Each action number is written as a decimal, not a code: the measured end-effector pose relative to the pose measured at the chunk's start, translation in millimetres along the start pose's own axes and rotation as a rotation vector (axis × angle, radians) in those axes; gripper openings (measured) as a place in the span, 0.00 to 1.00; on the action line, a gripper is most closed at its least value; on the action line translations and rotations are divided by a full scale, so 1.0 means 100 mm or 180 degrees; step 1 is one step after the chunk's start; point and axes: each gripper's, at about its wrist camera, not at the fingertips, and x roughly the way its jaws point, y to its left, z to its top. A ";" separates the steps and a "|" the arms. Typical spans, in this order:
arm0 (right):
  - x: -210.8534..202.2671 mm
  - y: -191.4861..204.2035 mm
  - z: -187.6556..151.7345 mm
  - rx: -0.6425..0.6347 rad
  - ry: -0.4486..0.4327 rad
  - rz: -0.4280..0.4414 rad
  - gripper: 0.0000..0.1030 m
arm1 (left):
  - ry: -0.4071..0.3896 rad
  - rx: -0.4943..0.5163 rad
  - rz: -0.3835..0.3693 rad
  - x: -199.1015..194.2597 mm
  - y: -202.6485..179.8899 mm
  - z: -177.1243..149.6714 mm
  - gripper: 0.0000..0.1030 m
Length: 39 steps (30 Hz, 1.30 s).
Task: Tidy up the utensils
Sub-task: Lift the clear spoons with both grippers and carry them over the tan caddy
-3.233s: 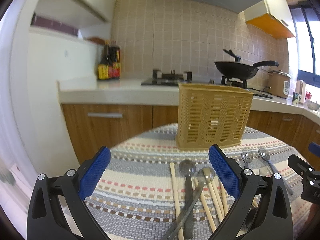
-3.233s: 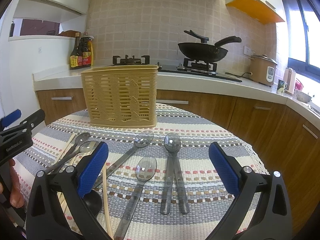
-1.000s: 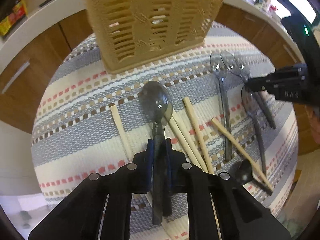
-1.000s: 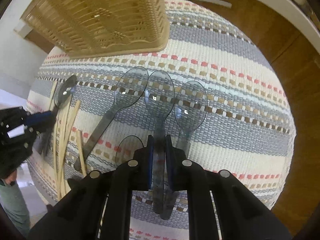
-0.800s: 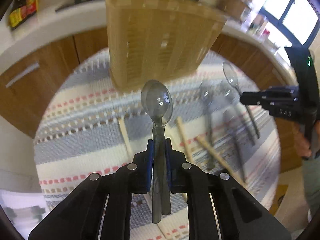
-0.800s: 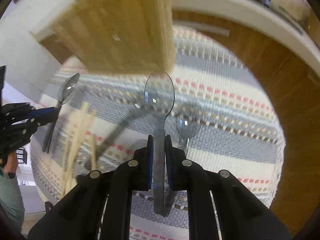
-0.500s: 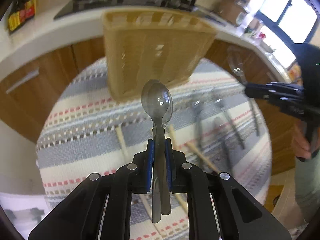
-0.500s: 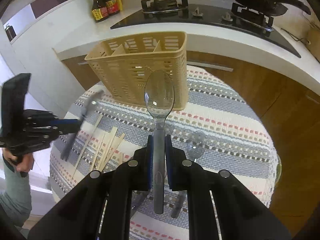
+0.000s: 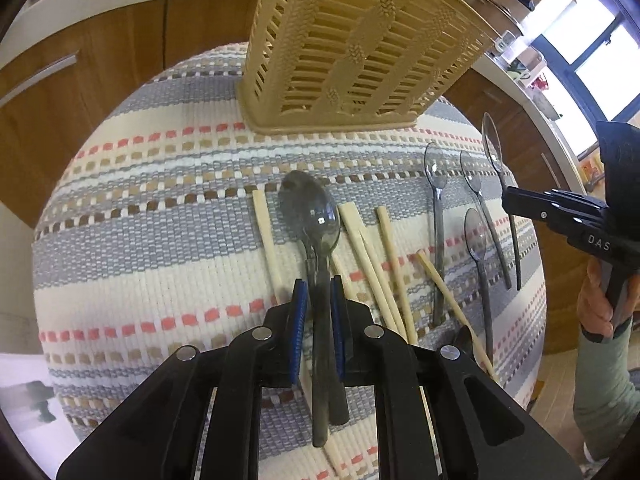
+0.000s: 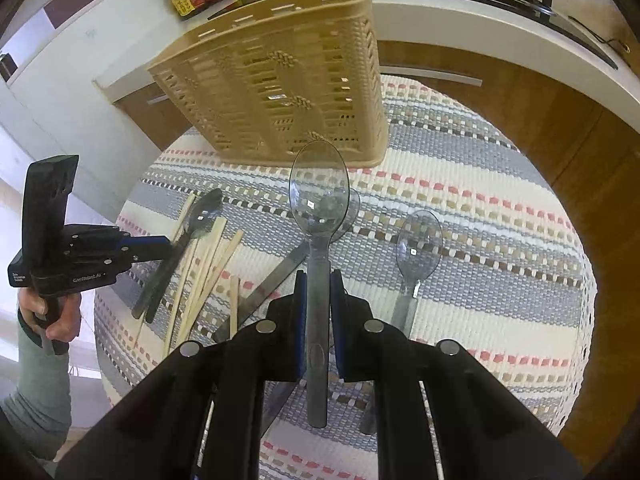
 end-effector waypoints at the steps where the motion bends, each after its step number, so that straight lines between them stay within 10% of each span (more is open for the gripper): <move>1: -0.01 -0.01 0.00 0.0014 0.0003 0.0015 0.09 | 0.0002 0.0010 0.0029 0.01 -0.01 -0.01 0.10; 11: -0.05 -0.07 -0.06 0.0068 -0.0004 0.0079 0.09 | 0.0066 0.0303 0.0368 0.04 -0.27 0.01 0.22; 16: -0.06 -0.07 -0.06 0.0075 -0.0023 0.0106 0.09 | 0.0097 0.0624 0.0864 0.10 -0.54 -0.02 0.03; 24: -0.20 0.00 -0.07 0.0019 -0.0197 0.0210 0.09 | -0.0382 0.0437 0.0475 -0.32 -0.60 0.01 0.00; 30: -0.67 0.22 0.02 -0.0215 -0.0760 0.0276 0.09 | -0.1025 0.0387 0.0044 -0.88 -0.70 0.12 0.00; 39: -1.35 0.41 0.63 -0.0304 -0.1861 0.0275 0.09 | -0.2305 0.0453 0.0043 -1.69 -0.93 0.67 0.00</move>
